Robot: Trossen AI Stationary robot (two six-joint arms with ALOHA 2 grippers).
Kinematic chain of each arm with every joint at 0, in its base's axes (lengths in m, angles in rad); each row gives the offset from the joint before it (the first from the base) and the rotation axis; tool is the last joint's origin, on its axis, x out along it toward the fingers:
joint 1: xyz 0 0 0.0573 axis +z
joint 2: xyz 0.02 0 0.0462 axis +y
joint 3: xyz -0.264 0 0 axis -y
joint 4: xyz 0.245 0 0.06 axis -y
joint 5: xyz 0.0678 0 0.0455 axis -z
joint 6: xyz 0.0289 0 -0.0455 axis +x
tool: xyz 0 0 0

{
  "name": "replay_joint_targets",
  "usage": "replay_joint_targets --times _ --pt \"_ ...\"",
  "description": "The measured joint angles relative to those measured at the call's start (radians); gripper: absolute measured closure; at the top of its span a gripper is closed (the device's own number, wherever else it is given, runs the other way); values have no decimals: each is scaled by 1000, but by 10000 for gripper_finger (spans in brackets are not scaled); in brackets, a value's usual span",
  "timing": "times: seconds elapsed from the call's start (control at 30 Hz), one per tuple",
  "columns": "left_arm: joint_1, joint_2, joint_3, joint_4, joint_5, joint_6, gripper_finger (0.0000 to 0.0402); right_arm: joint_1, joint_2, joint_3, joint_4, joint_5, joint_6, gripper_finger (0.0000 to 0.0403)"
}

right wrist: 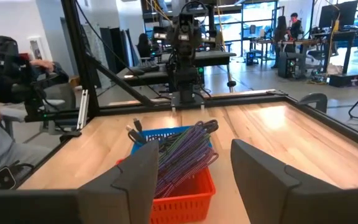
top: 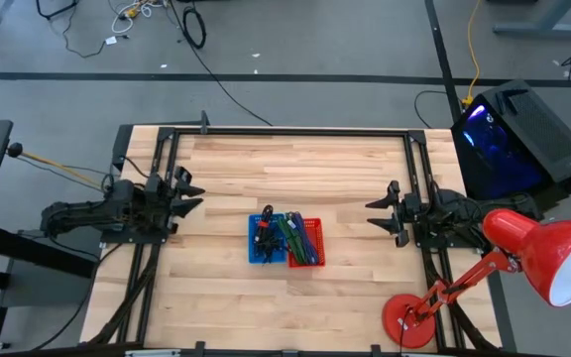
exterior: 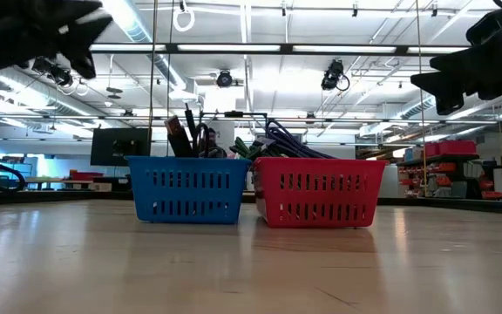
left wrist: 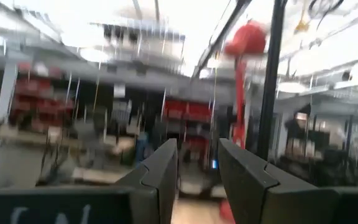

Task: Pick & Place USB Port
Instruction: Return to Home Position

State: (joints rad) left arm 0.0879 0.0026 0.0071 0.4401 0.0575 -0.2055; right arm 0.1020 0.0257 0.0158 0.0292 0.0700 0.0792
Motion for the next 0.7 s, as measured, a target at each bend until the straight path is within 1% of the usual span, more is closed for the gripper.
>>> replay_joint_targets --times 0.23,0.3,0.4,0.7 --pt "0 0 0 -301 27 -45 280 0 0 0 0 0 0 199" --pt "0 1 0 -346 27 -56 280 0 0 0 0 0 0 199" --pt "0 4 0 -385 26 -81 280 0 0 0 0 0 1 199" --pt "0 3 0 -384 25 -98 280 0 0 0 0 0 1 198"
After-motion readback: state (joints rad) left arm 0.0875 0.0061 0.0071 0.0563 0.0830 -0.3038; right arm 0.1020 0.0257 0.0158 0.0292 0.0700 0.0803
